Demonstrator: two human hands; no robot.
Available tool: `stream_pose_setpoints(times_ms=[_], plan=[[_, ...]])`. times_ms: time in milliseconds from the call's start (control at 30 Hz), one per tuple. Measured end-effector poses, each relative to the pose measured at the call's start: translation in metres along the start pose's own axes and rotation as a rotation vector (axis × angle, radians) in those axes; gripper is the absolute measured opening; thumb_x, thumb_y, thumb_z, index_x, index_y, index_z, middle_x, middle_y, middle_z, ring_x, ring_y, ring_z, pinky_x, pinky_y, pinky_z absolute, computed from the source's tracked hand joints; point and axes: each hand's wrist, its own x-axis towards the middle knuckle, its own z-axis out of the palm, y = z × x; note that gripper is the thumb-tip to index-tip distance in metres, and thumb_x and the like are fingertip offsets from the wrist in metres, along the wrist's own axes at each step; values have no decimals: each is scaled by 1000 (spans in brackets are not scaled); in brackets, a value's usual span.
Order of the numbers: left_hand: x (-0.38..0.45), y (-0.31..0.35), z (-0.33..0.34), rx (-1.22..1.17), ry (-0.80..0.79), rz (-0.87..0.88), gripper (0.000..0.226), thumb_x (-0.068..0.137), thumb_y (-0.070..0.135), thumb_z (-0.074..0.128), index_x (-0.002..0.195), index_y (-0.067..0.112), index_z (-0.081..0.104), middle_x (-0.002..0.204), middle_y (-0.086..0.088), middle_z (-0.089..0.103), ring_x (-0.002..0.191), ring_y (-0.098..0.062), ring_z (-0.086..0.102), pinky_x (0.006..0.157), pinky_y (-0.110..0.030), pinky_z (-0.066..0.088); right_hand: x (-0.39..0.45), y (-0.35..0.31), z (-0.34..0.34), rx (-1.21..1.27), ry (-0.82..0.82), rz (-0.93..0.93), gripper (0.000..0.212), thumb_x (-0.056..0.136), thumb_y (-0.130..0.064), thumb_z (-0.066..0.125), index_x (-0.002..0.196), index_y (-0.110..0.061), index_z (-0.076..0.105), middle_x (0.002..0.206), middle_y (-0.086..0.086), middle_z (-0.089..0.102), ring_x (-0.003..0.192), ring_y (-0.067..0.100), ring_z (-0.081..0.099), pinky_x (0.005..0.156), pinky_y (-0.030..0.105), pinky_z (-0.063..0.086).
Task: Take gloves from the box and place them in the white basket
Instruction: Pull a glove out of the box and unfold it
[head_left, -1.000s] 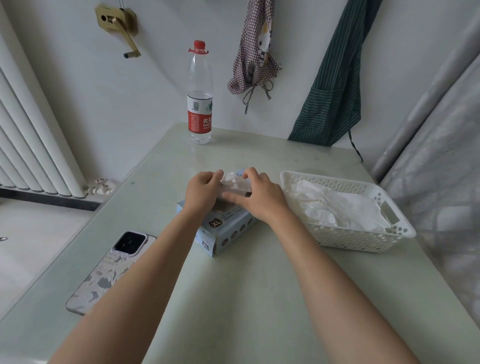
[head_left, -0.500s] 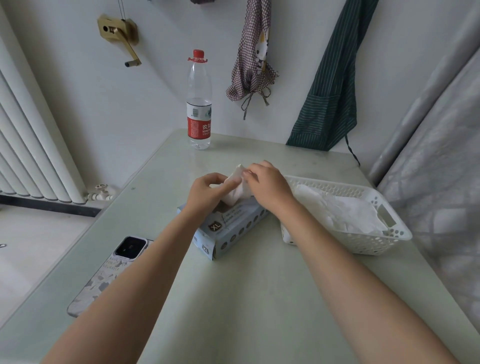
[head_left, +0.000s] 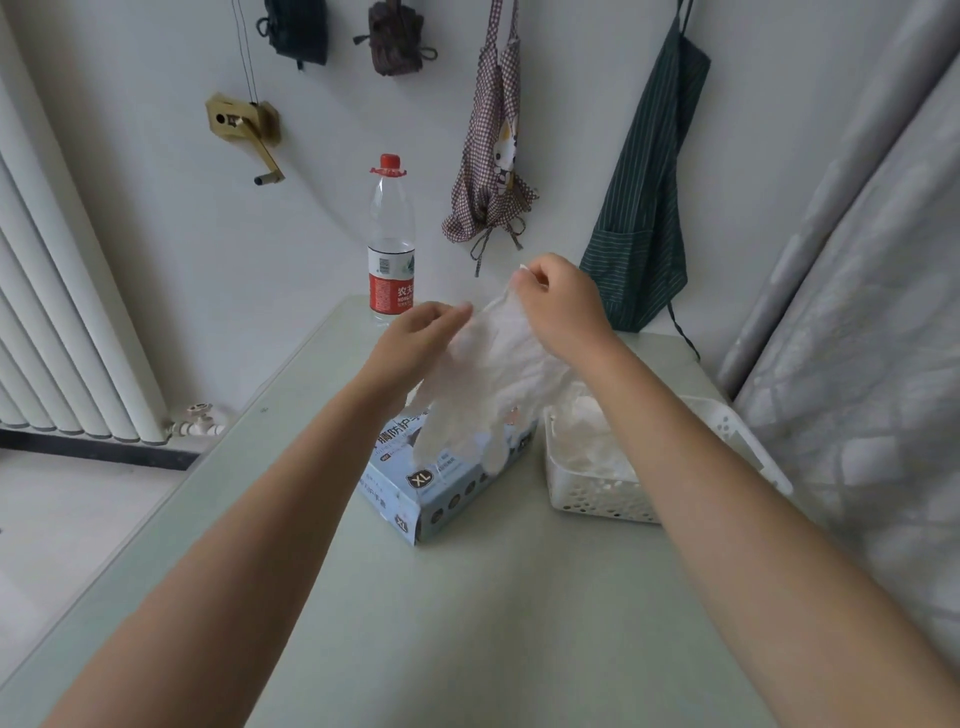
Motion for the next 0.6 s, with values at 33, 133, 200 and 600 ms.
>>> stream_pose_setpoints(times_ms=[33, 133, 200, 600], plan=[[-1, 0, 1, 31, -89, -17, 29, 88, 39, 69, 90, 10, 68, 70, 8, 63, 62, -7, 58, 60, -22, 47, -1, 1, -3, 9, 12, 9, 26, 100, -27, 43, 80, -10, 47, 67, -3, 44, 61, 12, 39, 54, 28, 31], [-6, -10, 2, 130, -375, -177, 54, 71, 44, 82, 100, 0, 70, 96, -17, 71, 88, -35, 68, 86, -43, 54, -2, 6, -13, 52, 39, 48, 28, 99, -26, 44, 76, -12, 41, 66, -2, 38, 59, 12, 34, 52, 28, 28], [-6, -20, 4, 102, -434, -276, 51, 70, 39, 84, 94, -4, 69, 95, -22, 68, 84, -38, 64, 83, -42, 53, -3, 14, -23, 75, 39, 98, 26, 98, -24, 45, 76, -12, 41, 67, 0, 38, 60, 13, 33, 53, 30, 27], [32, -2, 54, 62, -159, -231, 39, 78, 31, 80, 101, 2, 66, 84, -14, 65, 70, -24, 59, 66, -32, 48, -14, 112, -61, 381, 34, 539, 32, 79, -29, 59, 82, 3, 57, 73, 9, 52, 67, 19, 51, 66, 32, 42]])
